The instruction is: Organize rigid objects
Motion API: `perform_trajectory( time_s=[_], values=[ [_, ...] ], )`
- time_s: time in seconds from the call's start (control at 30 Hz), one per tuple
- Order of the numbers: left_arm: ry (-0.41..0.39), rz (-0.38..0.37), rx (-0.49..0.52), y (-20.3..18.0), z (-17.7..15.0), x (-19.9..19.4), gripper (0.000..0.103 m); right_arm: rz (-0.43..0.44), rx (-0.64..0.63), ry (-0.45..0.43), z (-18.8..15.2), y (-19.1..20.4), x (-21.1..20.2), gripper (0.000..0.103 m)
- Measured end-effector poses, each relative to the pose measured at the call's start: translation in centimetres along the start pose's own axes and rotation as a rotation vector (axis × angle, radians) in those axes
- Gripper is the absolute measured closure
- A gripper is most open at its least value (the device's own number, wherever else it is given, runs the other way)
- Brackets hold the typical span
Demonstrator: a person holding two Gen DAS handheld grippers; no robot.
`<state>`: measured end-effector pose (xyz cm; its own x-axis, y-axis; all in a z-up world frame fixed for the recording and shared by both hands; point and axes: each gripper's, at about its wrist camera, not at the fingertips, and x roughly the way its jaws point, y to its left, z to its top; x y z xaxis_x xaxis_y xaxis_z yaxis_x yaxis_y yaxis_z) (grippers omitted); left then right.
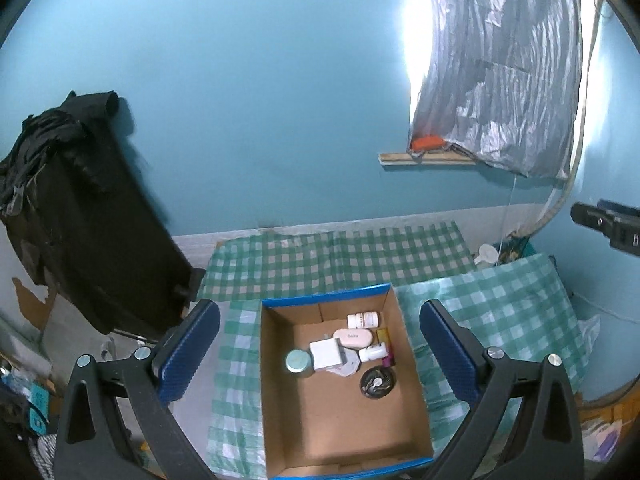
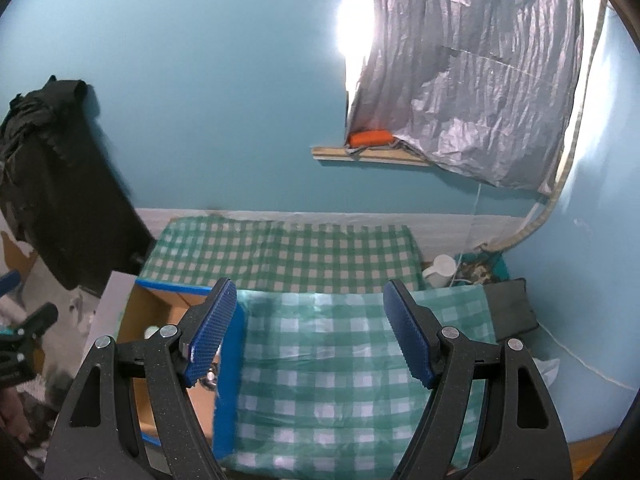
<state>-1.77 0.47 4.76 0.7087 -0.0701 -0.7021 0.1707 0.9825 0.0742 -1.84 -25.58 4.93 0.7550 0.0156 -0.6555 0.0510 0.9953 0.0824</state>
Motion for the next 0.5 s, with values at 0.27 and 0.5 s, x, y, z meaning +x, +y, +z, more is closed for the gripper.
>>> perform_trajectory(
  time_s=[0.27, 0.5],
  values=[
    [-0.006, 0.014, -0.056, 0.0, 0.4, -0.1, 0.001, 0.004, -0.002, 0.005, -0.3, -0.3, -0.1, 0.027],
    [0.003, 0.038, -0.059, -0.8, 0.6, 0.1, 0.001, 0.010, -0.005, 0.008, -0.2, -0.4, 0.1, 0.027]
  ],
)
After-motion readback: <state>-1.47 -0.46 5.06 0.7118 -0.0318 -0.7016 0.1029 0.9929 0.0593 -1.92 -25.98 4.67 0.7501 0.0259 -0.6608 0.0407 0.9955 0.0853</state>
